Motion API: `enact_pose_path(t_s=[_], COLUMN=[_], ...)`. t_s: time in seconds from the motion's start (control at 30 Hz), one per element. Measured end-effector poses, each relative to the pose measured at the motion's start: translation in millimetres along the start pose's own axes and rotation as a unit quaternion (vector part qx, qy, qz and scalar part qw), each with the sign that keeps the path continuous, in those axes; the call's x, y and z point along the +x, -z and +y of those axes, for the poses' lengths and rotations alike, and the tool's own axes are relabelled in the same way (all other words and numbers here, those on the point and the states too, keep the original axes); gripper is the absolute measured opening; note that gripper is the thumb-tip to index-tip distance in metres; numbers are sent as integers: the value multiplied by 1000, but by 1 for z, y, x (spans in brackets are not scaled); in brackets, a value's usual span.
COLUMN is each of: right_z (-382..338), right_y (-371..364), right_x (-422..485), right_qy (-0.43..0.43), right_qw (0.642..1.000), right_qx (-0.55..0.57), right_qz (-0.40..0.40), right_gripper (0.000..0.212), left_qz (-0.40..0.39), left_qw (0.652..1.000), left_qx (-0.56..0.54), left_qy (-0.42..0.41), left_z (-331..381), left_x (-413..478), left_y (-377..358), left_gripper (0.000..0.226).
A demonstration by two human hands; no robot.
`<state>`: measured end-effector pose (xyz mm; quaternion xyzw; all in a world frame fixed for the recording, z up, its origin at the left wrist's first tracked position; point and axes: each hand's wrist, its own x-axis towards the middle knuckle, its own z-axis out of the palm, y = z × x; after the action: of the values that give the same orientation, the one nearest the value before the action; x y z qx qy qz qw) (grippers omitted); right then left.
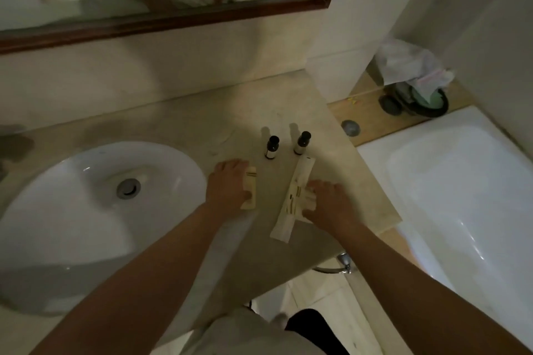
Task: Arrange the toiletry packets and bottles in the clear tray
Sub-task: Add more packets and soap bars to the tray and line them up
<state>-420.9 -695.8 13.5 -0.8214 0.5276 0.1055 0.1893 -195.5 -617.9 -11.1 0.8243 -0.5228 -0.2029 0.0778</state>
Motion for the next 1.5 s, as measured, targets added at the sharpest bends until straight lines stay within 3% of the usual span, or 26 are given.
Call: enact_pose_path(t_s=[0.13,0.23,0.33,0.43,0.57,0.77,0.83,0.9,1.0,1.1,1.17,1.4,1.5], right_z=[10,6,-20,-59,-130,-277,-330,-380,-445,-495,-518,-578,-601], right_y=[5,23,40,50,36,-11,-32,-52,-78,-96,-104,-115,-120], right_x=[2,-6,-24,-45,-73,-160,-195,-230,-276,-304,-308,-275,-257], right_qy=[43,83,136,173,220,361,387,396,402,390,368,342,335], right_qw=[999,989,962,913,897,860,849,838,818,816,822,839,839], right_qx=[0,123,227,334,345,246,225,217,225,254,278,289,298], right_qz=[14,-2,-70,-159,-164,-265,-282,-307,-344,-343,-334,-309,-309], right_gripper=[46,20,11,18,12,12,15,16,9,14,13,5,8], left_qz=[-50,-28,50,113,172,246,282,309,336,354,371,394,386], left_qw=[997,986,968,942,897,833,804,776,733,705,689,653,659], left_qx=[34,-114,-199,-263,-321,-349,-360,-367,-390,-411,-426,-473,-466], left_qy=[54,121,146,175,250,352,379,409,446,456,454,442,447], left_z=[4,12,15,6,-27,-125,-162,-199,-253,-301,-327,-396,-417], left_x=[6,-14,-54,-107,-193,-329,-376,-424,-483,-522,-534,-511,-493], left_y=[4,15,30,47,66,82,90,98,109,123,129,149,158], left_gripper=[72,47,10,10,4,3,21,26,8,20,9,3,6])
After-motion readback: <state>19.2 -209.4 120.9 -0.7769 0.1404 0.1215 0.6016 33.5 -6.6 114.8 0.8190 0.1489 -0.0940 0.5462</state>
